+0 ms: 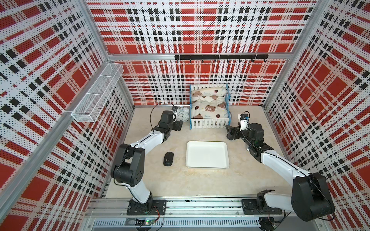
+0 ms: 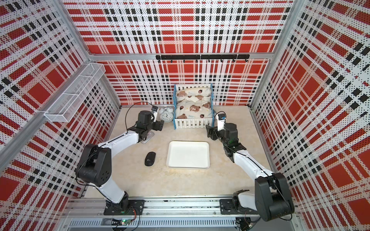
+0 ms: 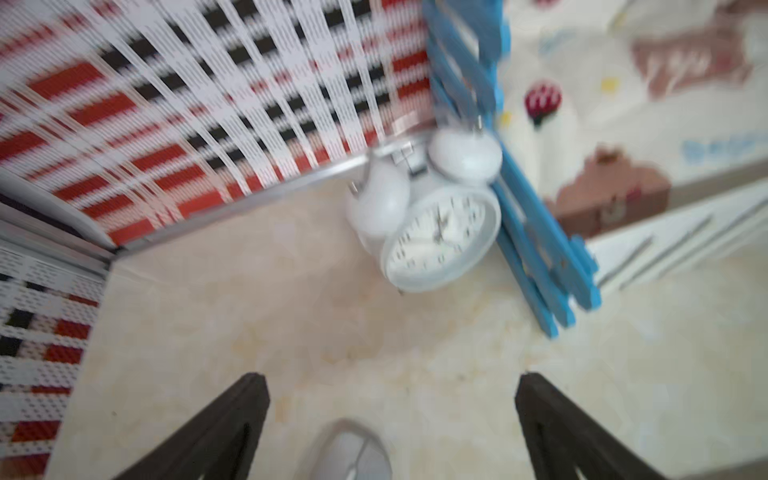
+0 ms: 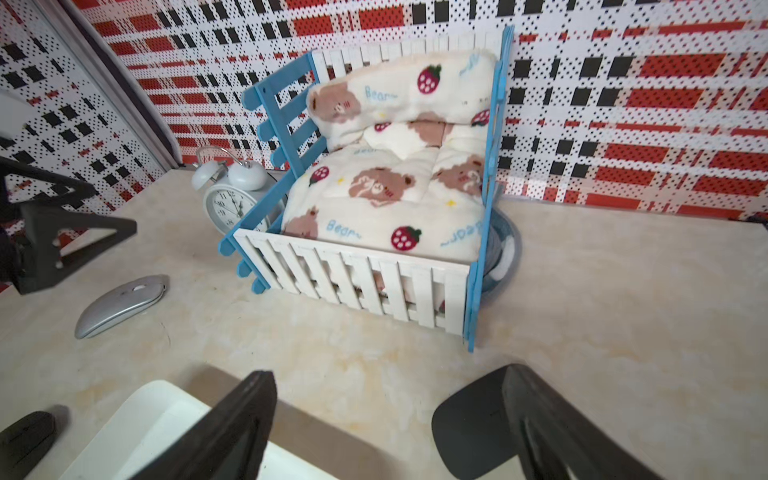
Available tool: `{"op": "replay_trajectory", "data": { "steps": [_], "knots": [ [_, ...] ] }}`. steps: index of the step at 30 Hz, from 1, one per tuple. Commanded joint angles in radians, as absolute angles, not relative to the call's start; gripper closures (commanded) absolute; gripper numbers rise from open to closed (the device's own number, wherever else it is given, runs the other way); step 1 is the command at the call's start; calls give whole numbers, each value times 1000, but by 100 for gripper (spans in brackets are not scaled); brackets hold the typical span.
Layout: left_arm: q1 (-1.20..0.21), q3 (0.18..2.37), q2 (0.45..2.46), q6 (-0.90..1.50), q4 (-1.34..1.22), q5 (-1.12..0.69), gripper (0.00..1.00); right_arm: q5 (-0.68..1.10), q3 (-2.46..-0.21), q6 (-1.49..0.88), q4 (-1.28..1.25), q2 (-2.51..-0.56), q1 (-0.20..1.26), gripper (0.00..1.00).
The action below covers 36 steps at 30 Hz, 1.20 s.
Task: Put the mouse in the storage box
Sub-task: Pick up the mouse from the center of the board.
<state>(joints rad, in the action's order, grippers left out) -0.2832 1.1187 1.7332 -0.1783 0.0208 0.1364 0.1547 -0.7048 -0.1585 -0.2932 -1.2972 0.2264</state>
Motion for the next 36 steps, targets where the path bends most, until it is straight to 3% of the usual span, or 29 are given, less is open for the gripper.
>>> {"op": "replay_trajectory", "data": {
  "steps": [1,13,36],
  "knots": [
    [-277,1143,1765,-201,199,104,1,161,-736,-167,-262,-1344,233,9],
    [-179,1207,1844,-207,269,149,1,173,-754,-208,-294,-1402,242,13],
    [-139,1248,1961,-271,403,179,1,160,-742,-198,-292,-1370,245,14]
  ]
}}
